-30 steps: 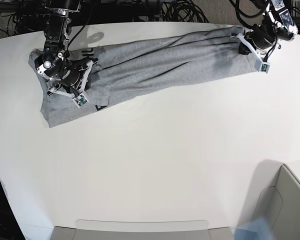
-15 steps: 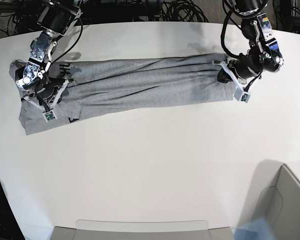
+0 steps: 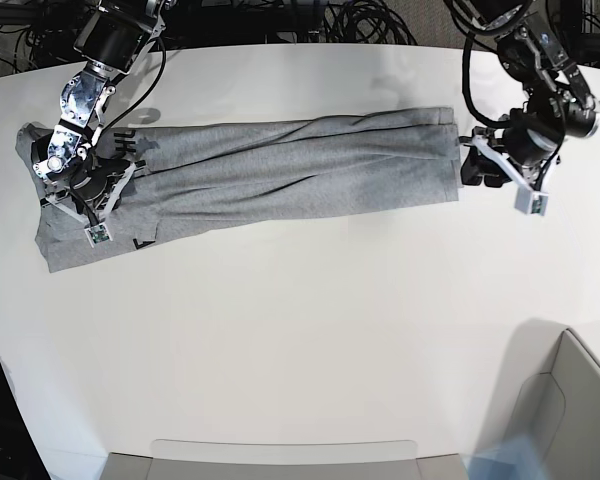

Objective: Fold the T-shirt properly
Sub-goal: 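Regrasp the folded strip's ends with both grippers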

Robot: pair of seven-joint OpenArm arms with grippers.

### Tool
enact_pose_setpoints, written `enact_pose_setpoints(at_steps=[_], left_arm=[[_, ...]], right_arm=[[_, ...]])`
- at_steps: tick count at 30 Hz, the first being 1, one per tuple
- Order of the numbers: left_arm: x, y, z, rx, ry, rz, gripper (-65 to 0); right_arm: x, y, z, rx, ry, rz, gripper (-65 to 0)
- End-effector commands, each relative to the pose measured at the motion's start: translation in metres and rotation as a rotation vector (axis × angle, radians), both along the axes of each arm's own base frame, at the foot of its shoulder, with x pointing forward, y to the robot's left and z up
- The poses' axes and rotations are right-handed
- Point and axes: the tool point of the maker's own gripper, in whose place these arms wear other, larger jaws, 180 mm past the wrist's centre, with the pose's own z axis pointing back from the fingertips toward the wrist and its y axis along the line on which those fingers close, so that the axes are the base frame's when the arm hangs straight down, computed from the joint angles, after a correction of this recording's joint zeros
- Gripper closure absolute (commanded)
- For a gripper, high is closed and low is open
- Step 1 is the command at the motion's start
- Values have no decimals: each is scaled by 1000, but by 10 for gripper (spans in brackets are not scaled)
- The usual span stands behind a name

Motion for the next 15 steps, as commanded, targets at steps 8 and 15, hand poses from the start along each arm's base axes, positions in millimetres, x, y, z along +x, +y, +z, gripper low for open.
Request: enact_pose_setpoints(at_steps=[8, 15], left_arm=[[-25, -2, -57, -343, 102, 112, -306], [-20, -14, -58, -351, 113, 57, -306]], right_arm=[[-12, -11, -6, -51, 70, -2, 0], [-14, -10, -7, -50, 76, -3, 0]])
